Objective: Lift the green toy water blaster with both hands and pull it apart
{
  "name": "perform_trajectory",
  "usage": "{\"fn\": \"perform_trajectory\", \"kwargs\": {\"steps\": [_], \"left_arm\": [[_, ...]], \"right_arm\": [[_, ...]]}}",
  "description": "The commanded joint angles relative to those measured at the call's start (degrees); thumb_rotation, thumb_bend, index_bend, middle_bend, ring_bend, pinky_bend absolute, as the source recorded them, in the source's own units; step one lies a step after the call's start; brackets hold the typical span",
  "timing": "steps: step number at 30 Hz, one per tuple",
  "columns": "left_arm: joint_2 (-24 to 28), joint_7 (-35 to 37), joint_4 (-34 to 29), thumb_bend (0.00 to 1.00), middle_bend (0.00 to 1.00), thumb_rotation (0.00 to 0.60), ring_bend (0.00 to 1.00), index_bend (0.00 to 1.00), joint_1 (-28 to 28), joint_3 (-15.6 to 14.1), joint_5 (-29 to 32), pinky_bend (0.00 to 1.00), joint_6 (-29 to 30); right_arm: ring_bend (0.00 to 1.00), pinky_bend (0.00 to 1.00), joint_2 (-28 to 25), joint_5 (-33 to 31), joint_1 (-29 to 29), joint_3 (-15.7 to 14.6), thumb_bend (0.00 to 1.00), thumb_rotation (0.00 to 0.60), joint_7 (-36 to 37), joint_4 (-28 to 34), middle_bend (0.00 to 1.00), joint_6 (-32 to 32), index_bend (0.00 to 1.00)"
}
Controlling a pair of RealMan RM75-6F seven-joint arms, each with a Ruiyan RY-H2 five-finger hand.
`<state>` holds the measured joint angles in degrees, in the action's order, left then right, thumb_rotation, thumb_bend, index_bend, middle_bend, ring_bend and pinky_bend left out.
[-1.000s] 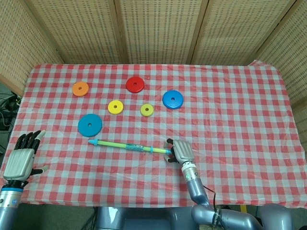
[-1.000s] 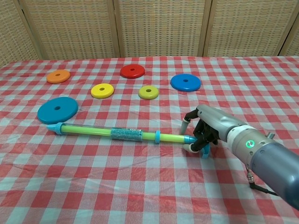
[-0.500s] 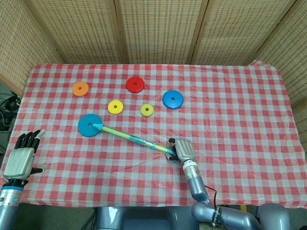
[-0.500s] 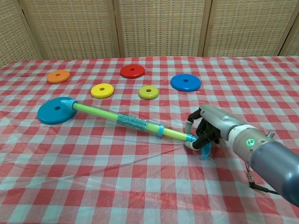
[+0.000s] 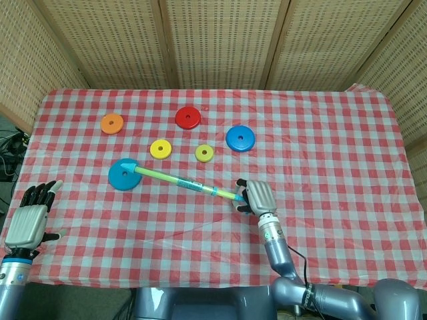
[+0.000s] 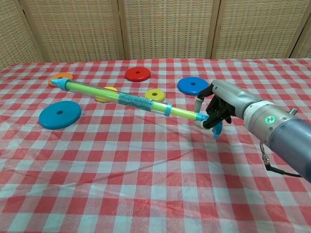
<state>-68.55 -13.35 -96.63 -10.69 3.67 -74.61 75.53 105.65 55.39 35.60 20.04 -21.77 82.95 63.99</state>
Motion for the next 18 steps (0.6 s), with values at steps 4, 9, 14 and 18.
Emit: {"fn": "perform_trajectory", "kwargs": {"steps": [4,9,14,18], "left_arm": [[-0.1,0.9,-0.1,0.07,0.00,0.600,0.00,0.00,-0.4,0.4,0.2,0.00,-0.4],[1.4,0.3,-2.1,0.07,0.00,0.600,0.00,0.00,-2.0,1.7,0.8,0.00,-1.8],[3.7,-1.4,-5.6,0.07,0.00,0.600,0.00,0.05,-4.9,4.5,2.8,0.00,-3.9],[4.9,-1.9,-8.1,0.08,0.00,0.600,0.00,0.14,-7.4,7.0,5.8,0.00,-6.1]], "right_arm": [[1.00,0.79,-2.2,0.3,1.2,1.2,0.52,0.600,-2.0,1.7,1.00,0.8,0.72],[1.00,0.79,-4.8,0.8,2.8,2.3,0.52,0.600,-4.3,2.7,1.00,0.5,0.72],[1.00,0.79,-7.4,-0.5,4.7,4.0,0.52,0.600,-6.4,3.6,1.00,-0.3,0.72],[1.00,0.79,-8.9,-1.8,6.1,5.5,0.52,0.600,-7.5,3.6,1.00,-0.8,0.72]]}}
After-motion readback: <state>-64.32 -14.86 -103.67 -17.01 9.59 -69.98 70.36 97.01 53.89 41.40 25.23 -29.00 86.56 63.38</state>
